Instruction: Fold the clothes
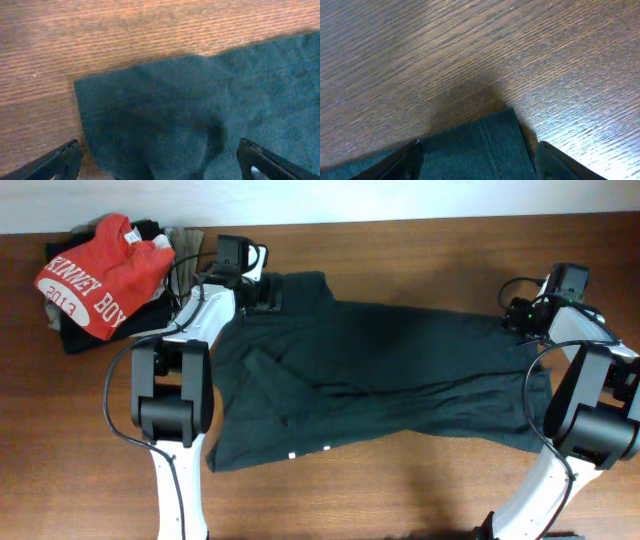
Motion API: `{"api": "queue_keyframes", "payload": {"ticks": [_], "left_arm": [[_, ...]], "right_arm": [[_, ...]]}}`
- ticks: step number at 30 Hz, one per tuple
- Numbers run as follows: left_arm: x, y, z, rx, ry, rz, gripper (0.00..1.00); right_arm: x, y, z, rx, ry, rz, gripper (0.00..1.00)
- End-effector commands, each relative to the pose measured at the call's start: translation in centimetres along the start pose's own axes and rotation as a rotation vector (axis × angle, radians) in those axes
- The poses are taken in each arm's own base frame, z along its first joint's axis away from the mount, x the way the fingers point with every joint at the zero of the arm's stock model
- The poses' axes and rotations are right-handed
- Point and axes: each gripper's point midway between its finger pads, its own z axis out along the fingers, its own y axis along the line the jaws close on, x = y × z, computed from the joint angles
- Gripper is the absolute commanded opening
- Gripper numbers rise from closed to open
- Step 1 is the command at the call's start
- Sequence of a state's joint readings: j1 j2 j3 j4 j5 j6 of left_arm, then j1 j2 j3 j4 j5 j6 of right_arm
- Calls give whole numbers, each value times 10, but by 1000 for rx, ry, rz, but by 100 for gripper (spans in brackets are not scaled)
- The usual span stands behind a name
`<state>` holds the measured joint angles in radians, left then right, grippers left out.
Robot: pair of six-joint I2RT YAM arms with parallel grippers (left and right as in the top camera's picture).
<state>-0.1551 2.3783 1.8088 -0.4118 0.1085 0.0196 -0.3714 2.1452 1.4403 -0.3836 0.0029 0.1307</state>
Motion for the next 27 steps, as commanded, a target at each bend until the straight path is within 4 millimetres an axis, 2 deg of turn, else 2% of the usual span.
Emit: {"api": "queue_keyframes", "payload": {"ticks": [1, 3, 4, 5, 6, 7, 8, 10, 13, 16, 17, 18, 20, 21, 24, 27], "left_arm": [[24, -5, 19, 30, 61, -9, 84], [24, -5, 19, 30, 61, -9, 37], [24, -5, 19, 30, 61, -9, 6], [24, -5, 19, 29, 60, -9, 0], [19, -5, 17, 29, 53, -8, 0], [14, -5, 15, 30, 47, -7, 0], [8, -6, 10, 29, 43, -7, 0], [-11, -8, -10, 29, 43, -7, 0], [-29, -11, -44, 30, 68, -10, 0], [-39, -17, -91, 30, 94, -11, 0], [-40, -17, -112, 29, 100, -15, 0], [-38, -18, -128, 28, 113, -18, 0], [-30, -20, -147, 29, 150, -22, 0], [-15, -21, -155, 30, 212, -30, 0], [22, -21, -166, 30, 369, -54, 0], [44, -18, -177, 29, 469, -77, 0]], "right_arm": [[20, 8, 14, -39, 66, 4, 62], [20, 8, 14, -38, 69, 4, 37], [20, 8, 14, -38, 70, 8, 27], [19, 8, 11, -38, 73, 54, 18], [15, 9, 7, -44, 69, 86, 7], [10, 13, 1, -64, 61, 89, 4], [5, 15, -4, -72, 55, 89, 4], [-9, 16, -20, -70, 55, 89, 4], [-23, 18, -40, -67, 75, 91, 4], [-34, 19, -71, -58, 122, 93, 4], [-37, 19, -86, -54, 143, 94, 4], [-39, 20, -104, -49, 174, 95, 4], [-34, 18, -125, -35, 226, 96, 4], [-28, 16, -134, -27, 259, 105, 4], [-13, 0, -145, -1, 336, 154, 4], [8, -25, -156, 3, 438, 229, 4]]}}
